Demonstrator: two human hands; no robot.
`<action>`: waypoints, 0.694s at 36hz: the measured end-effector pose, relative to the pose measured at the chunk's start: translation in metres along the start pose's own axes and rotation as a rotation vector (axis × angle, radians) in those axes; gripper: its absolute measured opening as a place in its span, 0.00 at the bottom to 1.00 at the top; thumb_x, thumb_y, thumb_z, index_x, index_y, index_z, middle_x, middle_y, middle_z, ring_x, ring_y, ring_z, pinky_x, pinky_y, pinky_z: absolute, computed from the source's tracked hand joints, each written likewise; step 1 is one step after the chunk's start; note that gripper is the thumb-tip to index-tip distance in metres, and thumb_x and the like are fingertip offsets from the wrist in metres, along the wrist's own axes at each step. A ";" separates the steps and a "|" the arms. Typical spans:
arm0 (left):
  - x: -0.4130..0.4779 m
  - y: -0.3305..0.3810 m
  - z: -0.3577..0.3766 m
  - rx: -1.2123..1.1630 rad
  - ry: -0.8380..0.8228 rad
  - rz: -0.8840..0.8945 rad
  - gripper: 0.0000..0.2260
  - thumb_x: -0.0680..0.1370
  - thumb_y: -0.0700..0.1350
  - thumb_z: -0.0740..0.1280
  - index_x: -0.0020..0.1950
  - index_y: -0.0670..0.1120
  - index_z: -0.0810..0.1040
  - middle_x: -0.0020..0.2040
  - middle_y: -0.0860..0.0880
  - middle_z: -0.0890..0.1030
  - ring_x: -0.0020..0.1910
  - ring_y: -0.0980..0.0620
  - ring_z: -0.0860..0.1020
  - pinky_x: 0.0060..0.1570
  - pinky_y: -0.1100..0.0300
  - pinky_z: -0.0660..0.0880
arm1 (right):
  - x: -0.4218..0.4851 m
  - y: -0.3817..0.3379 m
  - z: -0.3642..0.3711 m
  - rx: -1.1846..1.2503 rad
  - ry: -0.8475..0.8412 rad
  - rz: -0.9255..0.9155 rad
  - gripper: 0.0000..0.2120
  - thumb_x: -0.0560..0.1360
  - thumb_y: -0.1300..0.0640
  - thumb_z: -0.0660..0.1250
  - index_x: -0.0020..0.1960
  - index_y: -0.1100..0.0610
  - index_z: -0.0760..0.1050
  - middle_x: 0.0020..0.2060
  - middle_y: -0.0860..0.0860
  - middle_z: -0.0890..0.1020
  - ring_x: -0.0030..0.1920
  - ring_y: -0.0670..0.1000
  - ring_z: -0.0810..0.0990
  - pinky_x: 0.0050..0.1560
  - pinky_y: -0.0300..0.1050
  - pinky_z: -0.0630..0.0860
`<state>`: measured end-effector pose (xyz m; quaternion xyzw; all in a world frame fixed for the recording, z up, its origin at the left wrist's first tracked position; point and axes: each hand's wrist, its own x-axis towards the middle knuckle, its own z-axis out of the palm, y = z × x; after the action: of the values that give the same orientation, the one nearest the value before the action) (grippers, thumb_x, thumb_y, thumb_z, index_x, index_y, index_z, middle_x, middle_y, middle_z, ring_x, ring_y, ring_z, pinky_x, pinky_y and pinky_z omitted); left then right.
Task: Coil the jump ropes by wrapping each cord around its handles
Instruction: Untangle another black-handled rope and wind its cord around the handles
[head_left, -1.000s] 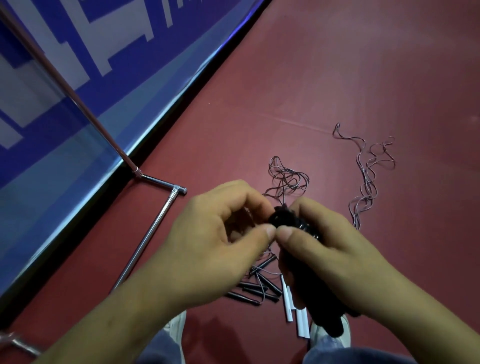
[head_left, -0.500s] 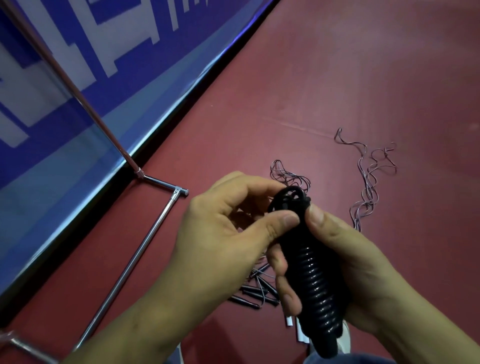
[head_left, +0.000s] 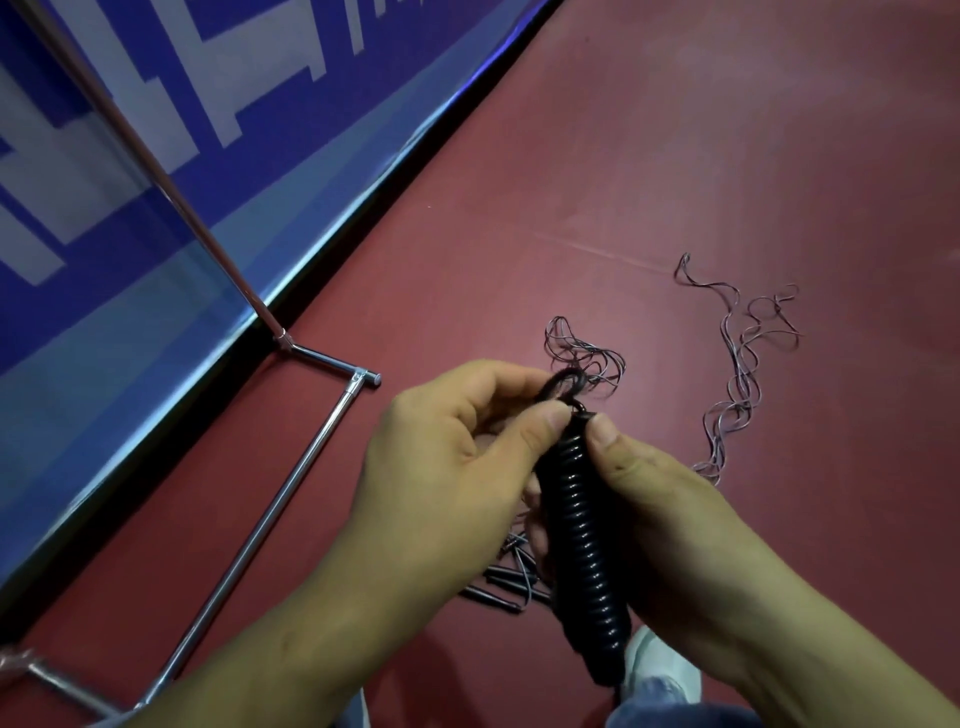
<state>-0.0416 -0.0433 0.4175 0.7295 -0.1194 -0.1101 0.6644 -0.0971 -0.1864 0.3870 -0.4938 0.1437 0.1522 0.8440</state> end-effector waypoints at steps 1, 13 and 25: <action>0.001 0.001 -0.001 -0.056 0.005 -0.026 0.03 0.77 0.39 0.73 0.49 0.46 0.84 0.35 0.47 0.85 0.27 0.53 0.79 0.29 0.64 0.76 | -0.001 -0.001 0.003 0.070 -0.016 0.003 0.19 0.80 0.44 0.62 0.50 0.60 0.81 0.38 0.58 0.80 0.35 0.53 0.78 0.35 0.43 0.76; -0.001 0.011 -0.001 -0.297 0.073 -0.062 0.15 0.75 0.38 0.73 0.60 0.49 0.80 0.32 0.48 0.83 0.26 0.49 0.70 0.25 0.59 0.71 | -0.002 -0.005 -0.006 0.494 -0.364 0.087 0.23 0.84 0.44 0.54 0.60 0.59 0.79 0.38 0.53 0.76 0.32 0.51 0.75 0.38 0.49 0.57; -0.011 0.008 -0.003 -0.384 -0.163 -0.203 0.14 0.76 0.49 0.67 0.49 0.40 0.86 0.34 0.37 0.79 0.32 0.38 0.80 0.34 0.44 0.76 | -0.004 -0.013 -0.004 0.267 -0.390 -0.040 0.23 0.79 0.43 0.63 0.59 0.64 0.78 0.37 0.58 0.78 0.30 0.50 0.75 0.33 0.42 0.69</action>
<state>-0.0516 -0.0372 0.4258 0.5868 -0.0758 -0.2556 0.7646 -0.0957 -0.1963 0.3966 -0.3417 -0.0128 0.2076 0.9165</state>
